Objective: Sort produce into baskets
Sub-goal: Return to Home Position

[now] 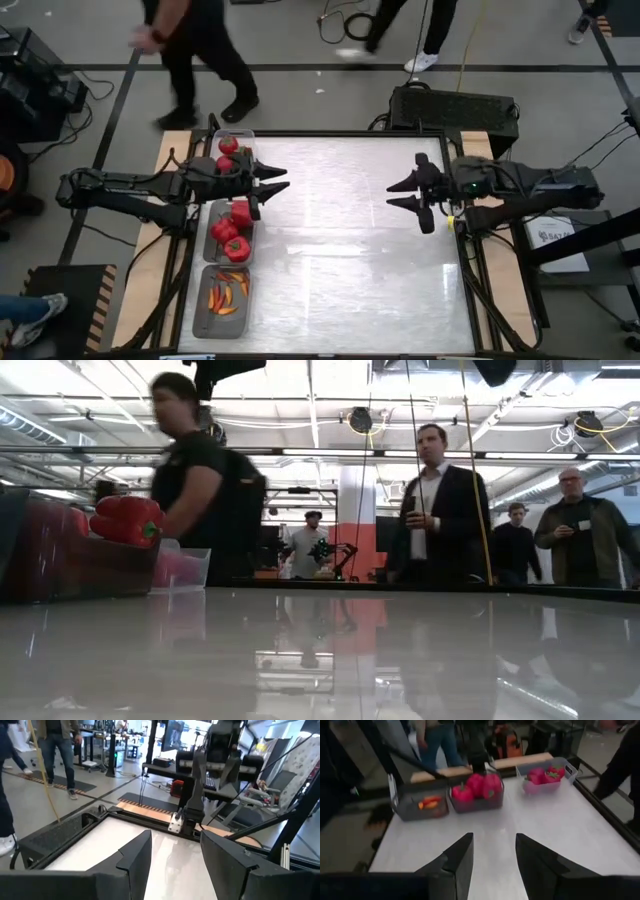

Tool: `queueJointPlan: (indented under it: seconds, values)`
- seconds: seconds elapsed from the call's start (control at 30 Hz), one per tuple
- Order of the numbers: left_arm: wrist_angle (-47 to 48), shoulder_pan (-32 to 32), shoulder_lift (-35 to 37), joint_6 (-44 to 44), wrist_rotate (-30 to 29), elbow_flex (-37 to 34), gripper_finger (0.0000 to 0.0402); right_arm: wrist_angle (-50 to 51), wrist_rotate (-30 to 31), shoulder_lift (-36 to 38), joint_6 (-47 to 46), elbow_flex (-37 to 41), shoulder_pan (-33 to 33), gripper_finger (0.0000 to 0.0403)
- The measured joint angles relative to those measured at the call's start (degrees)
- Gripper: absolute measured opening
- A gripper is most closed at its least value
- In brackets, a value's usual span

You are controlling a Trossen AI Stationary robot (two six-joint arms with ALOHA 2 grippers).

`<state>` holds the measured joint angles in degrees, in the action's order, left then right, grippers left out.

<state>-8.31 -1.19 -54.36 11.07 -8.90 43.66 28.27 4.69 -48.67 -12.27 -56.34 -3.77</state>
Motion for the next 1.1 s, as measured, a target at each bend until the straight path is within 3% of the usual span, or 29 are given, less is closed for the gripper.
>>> queueJointPlan:
  seconds: [0.33,0.7,0.87,1.1]
  values:
    - [9.2,-3.3,6.1,-1.1,0.9,0.0,0.0178,-13.2,0.1,15.4,-8.0,21.3,0.0,0.0121]
    - [23.8,-4.0,16.3,-0.9,-1.8,-0.1,0.0178,-14.8,0.7,26.2,-10.7,32.0,0.0,0.0023]
    - [23.7,-4.0,22.2,0.5,-2.0,-4.6,0.0169,-17.0,3.0,29.9,-11.0,36.4,0.0,0.0006]
    - [20.0,-4.0,30.4,5.2,-2.0,-14.1,0.0112,-25.5,2.8,33.3,-13.7,44.5,0.0,0.0001]
